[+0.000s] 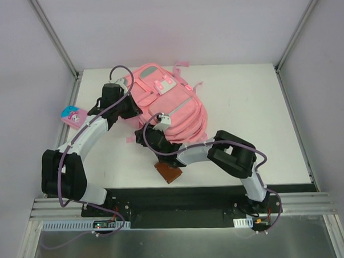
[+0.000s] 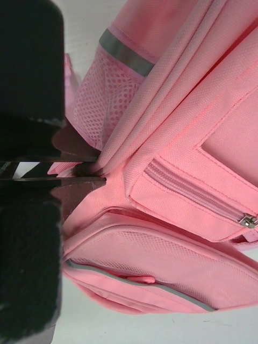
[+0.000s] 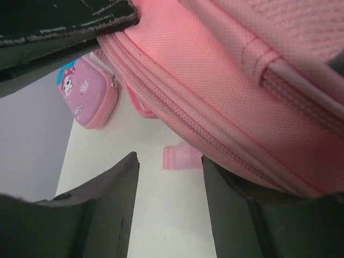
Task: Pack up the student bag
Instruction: Zip the student bag at the center of the board.
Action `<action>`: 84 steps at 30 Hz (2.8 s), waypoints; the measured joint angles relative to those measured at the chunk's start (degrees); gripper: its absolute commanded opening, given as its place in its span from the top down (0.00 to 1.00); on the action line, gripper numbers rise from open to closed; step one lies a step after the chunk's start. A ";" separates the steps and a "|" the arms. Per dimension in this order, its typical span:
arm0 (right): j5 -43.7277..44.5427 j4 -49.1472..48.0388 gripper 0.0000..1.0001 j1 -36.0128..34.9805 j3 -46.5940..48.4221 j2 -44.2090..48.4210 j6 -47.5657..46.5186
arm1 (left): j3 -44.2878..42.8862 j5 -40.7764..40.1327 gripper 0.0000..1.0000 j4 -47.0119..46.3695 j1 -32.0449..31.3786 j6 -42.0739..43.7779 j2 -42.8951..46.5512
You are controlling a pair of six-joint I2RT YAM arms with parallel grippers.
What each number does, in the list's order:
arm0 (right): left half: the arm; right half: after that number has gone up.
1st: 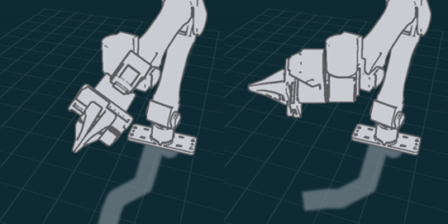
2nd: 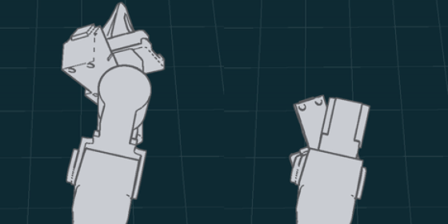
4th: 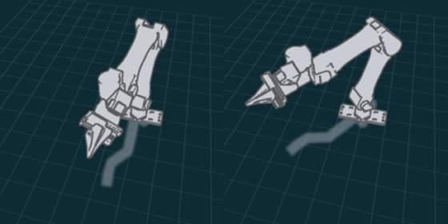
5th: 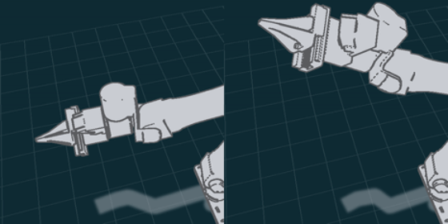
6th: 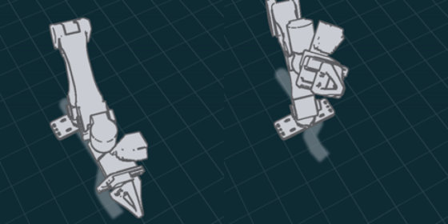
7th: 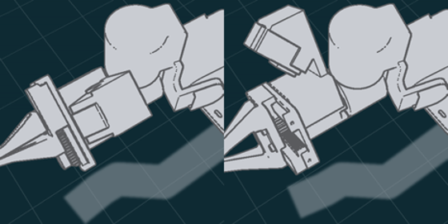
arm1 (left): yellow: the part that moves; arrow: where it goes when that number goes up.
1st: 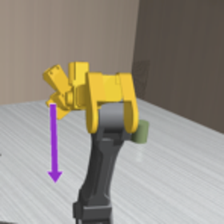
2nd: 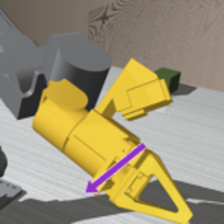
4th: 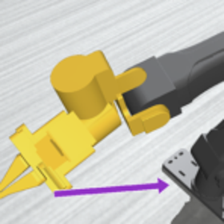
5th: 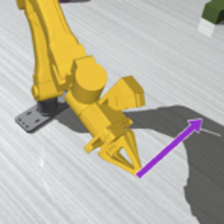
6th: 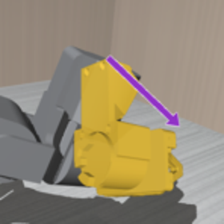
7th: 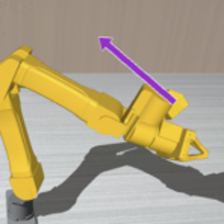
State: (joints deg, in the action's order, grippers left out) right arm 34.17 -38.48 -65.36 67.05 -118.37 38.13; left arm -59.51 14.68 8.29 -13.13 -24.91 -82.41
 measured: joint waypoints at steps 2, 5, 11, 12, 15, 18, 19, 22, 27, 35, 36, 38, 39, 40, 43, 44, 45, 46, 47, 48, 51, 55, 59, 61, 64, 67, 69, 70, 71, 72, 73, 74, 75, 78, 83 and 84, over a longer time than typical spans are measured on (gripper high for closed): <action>1.75 -0.76 0.48 -0.17 0.00 -0.13 -0.11 | -0.28 0.24 1.00 0.07 0.00 0.04 0.00; 4.37 -2.08 0.51 -0.22 0.70 -1.31 0.59 | -0.81 0.44 1.00 0.17 -0.02 0.17 -0.04; 8.39 -3.34 0.52 -0.42 3.58 -4.94 1.55 | -1.25 0.70 1.00 0.35 0.00 0.42 -0.09; 8.96 -3.37 0.51 -0.42 3.91 -5.22 1.75 | -1.27 0.74 1.00 0.37 0.00 0.46 -0.09; 10.36 -3.56 0.55 -0.42 5.05 -6.16 2.60 | -1.66 0.92 1.00 0.44 0.00 0.52 -0.09; 11.06 -3.76 0.59 -0.37 5.75 -6.80 3.41 | -2.08 1.18 1.00 0.63 0.00 0.74 -0.13; 11.37 -3.78 0.62 -0.26 5.86 -6.97 3.80 | -2.19 1.31 1.00 0.63 0.00 0.81 -0.17; 11.67 -3.69 0.75 0.17 5.90 -7.19 4.35 | -2.29 1.57 1.00 0.42 0.02 0.90 -0.55; 11.04 -3.96 0.95 1.55 5.86 -7.72 4.55 | -2.32 1.60 1.00 -0.90 0.02 0.90 -0.94; 5.84 -14.32 0.99 2.64 -3.02 -5.01 1.95 | -2.32 3.34 1.00 -0.59 -0.07 0.81 -1.55; 5.22 -15.34 0.99 2.82 -4.72 -3.98 1.70 | -2.32 3.65 1.00 -0.46 -0.31 0.76 -1.73; 4.04 -17.22 0.99 3.23 -7.48 -2.32 1.42 | -2.32 4.17 1.00 -0.50 -0.39 0.66 -1.81; 3.50 -18.03 0.99 3.43 -8.63 -1.57 1.42 | -2.32 4.31 1.00 -0.50 -0.39 0.66 -1.81; 3.02 -18.64 0.99 3.54 -9.40 -1.07 1.40 | -2.32 4.37 1.00 -0.50 -0.39 0.61 -1.81; 1.31 -20.13 0.99 3.82 -11.32 0.24 1.44 | -2.32 4.39 1.00 -0.46 -0.39 0.57 -1.81; 0.81 -20.70 0.99 3.91 -11.96 0.55 1.46 | -2.32 4.37 1.00 -0.42 -0.39 0.57 -1.81; 0.39 -21.24 0.99 4.00 -12.55 0.81 1.57 | -2.32 4.37 1.00 -0.31 -0.39 0.52 -1.81; -0.17 -21.84 0.99 4.13 -13.27 1.18 1.62 | -2.32 4.33 1.00 -0.22 -0.39 0.48 -1.81; -0.79 -22.32 0.99 4.26 -14.12 1.73 1.51 | -2.32 4.35 1.00 -0.17 -0.39 0.42 -1.81; -1.31 -22.56 0.99 4.37 -14.99 2.40 1.33 | -2.32 4.37 1.00 -0.04 -0.42 0.35 -1.84; -2.69 -22.62 0.99 4.52 -18.14 5.62 0.09 | -2.32 4.76 1.00 0.46 -0.55 0.07 -1.95; -3.74 -22.16 0.99 4.59 -21.46 9.33 -3.82 | -2.43 5.81 1.00 1.03 -1.05 -0.57 -2.38; -2.91 -20.72 0.99 3.26 -22.88 12.26 -10.80 | -2.49 6.10 1.00 1.46 -1.18 -1.22 -3.02; -1.51 -20.59 0.99 2.27 -23.80 13.55 -13.68 | -2.49 5.68 1.00 1.73 -1.18 -1.27 -3.08; 0.83 -20.48 0.99 1.27 -26.25 15.65 -17.33 | -2.14 4.59 1.00 1.81 -1.22 -1.46 -3.06; 3.26 -20.33 0.99 0.83 -28.63 17.99 -19.91 | -0.61 3.30 1.00 1.20 -1.53 -1.68 -2.84; 5.29 -20.20 1.00 0.55 -30.53 20.33 -21.94 | 0.07 1.99 1.00 1.18 -1.40 -1.64 -2.82; 6.05 -20.22 0.99 0.55 -31.26 21.44 -22.71 | 0.33 1.09 1.00 1.11 -1.22 -1.60 -2.82; 6.64 -20.26 0.99 0.55 -31.98 22.49 -23.32 | 0.39 0.81 1.00 1.05 -1.01 -1.55 -2.80; 7.21 -20.24 1.00 0.63 -32.74 23.52 -23.80 | 0.42 0.22 1.00 0.98 -0.72 -1.53 -2.71; 7.54 -20.20 0.99 0.68 -33.48 24.48 -23.96 | 0.44 -0.15 1.00 0.98 -0.68 -1.51 -2.51; 7.65 -20.09 0.88 0.68 -34.10 25.20 -24.02 | 0.48 -0.46 1.00 0.96 -0.68 -1.46 -2.25; 7.63 -19.93 0.73 0.66 -34.77 26.05 -24.00 | 0.59 -0.46 1.00 0.90 -0.68 -1.46 -1.92; 6.05 -19.10 0.41 0.74 -35.12 26.71 -22.60 | 0.76 -0.26 1.00 0.59 -0.68 -1.33 -1.38; -2.08 -15.26 0.38 0.74 -31.78 25.88 -18.43 | 0.74 1.20 1.00 0.55 -0.63 -0.61 -1.33; -4.09 -14.86 0.40 0.72 -29.70 24.65 -16.92 | 0.74 1.46 1.00 0.55 -0.63 -0.44 -1.27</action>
State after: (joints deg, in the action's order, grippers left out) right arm 30.09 -53.34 -64.64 37.34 -93.71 21.21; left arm -58.76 16.14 8.84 -13.76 -25.34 -83.68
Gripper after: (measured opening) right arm 0.652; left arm 0.050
